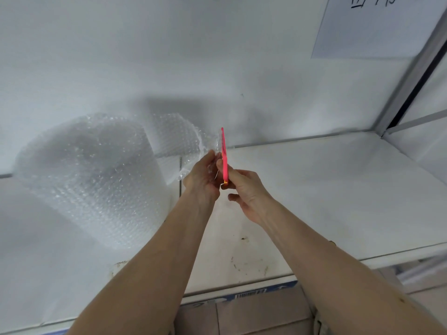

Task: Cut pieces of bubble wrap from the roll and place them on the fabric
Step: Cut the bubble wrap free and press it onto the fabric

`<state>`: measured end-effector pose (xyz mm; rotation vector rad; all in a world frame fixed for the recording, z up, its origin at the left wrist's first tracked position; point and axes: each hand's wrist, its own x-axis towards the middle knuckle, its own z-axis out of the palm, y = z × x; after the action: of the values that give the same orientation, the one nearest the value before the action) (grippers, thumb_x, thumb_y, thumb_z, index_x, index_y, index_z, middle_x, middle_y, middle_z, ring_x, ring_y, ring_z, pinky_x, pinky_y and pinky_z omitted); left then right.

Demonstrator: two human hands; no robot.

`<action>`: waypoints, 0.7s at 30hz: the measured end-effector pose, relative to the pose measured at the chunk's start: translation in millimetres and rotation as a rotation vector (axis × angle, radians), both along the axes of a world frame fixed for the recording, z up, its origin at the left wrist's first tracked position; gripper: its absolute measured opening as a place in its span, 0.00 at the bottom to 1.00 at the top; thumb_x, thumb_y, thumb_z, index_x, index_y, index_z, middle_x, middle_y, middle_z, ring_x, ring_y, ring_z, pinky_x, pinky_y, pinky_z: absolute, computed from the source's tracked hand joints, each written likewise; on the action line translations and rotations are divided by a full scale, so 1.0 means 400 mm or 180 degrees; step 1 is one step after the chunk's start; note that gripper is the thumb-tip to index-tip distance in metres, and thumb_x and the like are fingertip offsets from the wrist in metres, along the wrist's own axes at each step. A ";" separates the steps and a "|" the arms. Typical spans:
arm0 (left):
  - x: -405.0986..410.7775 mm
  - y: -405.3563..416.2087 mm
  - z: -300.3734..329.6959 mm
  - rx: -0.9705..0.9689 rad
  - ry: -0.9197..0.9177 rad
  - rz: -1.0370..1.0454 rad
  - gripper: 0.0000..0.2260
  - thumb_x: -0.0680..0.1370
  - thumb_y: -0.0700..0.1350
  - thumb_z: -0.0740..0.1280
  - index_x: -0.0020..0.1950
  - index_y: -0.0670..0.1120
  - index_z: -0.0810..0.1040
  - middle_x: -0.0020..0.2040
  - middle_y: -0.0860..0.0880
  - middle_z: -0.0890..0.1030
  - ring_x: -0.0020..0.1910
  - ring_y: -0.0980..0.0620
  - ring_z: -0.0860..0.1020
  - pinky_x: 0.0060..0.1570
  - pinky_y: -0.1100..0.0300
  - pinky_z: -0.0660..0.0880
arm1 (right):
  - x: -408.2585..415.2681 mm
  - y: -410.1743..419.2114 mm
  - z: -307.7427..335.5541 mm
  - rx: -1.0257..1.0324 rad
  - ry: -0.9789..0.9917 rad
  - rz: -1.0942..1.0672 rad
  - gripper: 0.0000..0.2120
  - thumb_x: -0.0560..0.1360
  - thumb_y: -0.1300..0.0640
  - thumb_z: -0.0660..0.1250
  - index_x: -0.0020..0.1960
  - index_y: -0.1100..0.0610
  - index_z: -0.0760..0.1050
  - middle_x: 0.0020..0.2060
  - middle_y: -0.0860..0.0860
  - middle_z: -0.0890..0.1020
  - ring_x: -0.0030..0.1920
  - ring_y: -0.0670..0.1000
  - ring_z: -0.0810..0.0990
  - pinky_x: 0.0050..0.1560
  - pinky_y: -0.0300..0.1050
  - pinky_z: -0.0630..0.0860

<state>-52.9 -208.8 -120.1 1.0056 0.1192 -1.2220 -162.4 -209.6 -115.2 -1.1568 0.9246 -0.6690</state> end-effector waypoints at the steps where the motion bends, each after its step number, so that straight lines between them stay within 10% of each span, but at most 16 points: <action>1: -0.001 0.001 0.002 -0.0015 0.0000 -0.0001 0.06 0.74 0.44 0.73 0.48 0.44 0.80 0.28 0.52 0.79 0.23 0.56 0.79 0.23 0.66 0.74 | -0.001 -0.002 0.002 0.0017 -0.0014 -0.0003 0.17 0.70 0.40 0.73 0.36 0.54 0.81 0.38 0.50 0.81 0.40 0.50 0.75 0.43 0.46 0.69; 21: -0.012 0.019 0.018 -0.0031 -0.0053 0.0110 0.07 0.73 0.40 0.73 0.50 0.42 0.80 0.38 0.48 0.82 0.34 0.52 0.80 0.29 0.65 0.79 | -0.003 -0.006 0.014 0.0083 -0.0078 -0.0055 0.17 0.70 0.41 0.74 0.35 0.55 0.79 0.38 0.51 0.80 0.39 0.50 0.75 0.42 0.46 0.69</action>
<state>-57.7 -201.3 -112.9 1.0014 0.1171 -1.1813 -163.4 -212.0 -109.6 -1.1163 0.9211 -0.6818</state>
